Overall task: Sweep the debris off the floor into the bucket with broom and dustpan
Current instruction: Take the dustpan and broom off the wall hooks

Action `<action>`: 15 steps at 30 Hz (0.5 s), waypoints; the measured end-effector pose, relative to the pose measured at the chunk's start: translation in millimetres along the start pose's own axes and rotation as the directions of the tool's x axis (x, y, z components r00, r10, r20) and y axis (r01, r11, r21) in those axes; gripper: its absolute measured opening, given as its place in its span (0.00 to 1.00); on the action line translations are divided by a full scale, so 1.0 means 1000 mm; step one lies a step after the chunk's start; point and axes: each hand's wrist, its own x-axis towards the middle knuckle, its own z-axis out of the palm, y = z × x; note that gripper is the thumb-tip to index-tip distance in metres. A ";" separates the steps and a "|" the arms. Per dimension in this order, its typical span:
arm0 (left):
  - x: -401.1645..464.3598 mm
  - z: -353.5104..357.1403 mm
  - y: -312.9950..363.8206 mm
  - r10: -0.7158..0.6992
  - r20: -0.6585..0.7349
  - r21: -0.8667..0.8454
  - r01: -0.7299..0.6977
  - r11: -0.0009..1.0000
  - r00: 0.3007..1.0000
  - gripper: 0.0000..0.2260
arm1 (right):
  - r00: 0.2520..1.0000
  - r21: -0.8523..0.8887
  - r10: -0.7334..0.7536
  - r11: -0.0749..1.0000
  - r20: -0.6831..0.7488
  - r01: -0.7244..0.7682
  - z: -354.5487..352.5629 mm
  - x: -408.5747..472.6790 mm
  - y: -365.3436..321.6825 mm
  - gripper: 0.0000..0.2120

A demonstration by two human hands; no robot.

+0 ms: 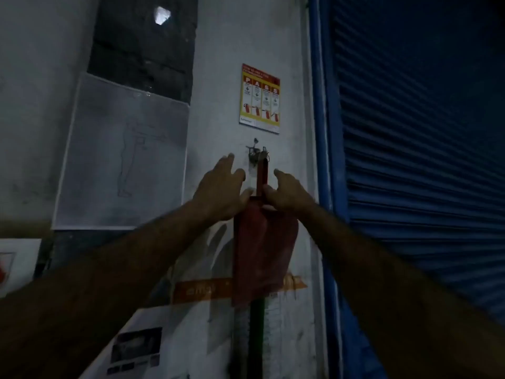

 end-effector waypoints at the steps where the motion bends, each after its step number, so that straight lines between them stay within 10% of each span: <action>1: 0.009 0.002 0.002 -0.018 0.048 0.031 0.017 0.999 0.999 0.22 | 0.999 0.039 0.018 0.999 0.030 -0.019 0.001 0.010 0.005 0.33; 15: 0.079 0.004 0.045 -0.253 0.011 0.002 0.253 0.967 0.967 0.17 | 0.998 0.307 0.057 0.951 -0.039 -0.042 0.002 0.099 0.032 0.28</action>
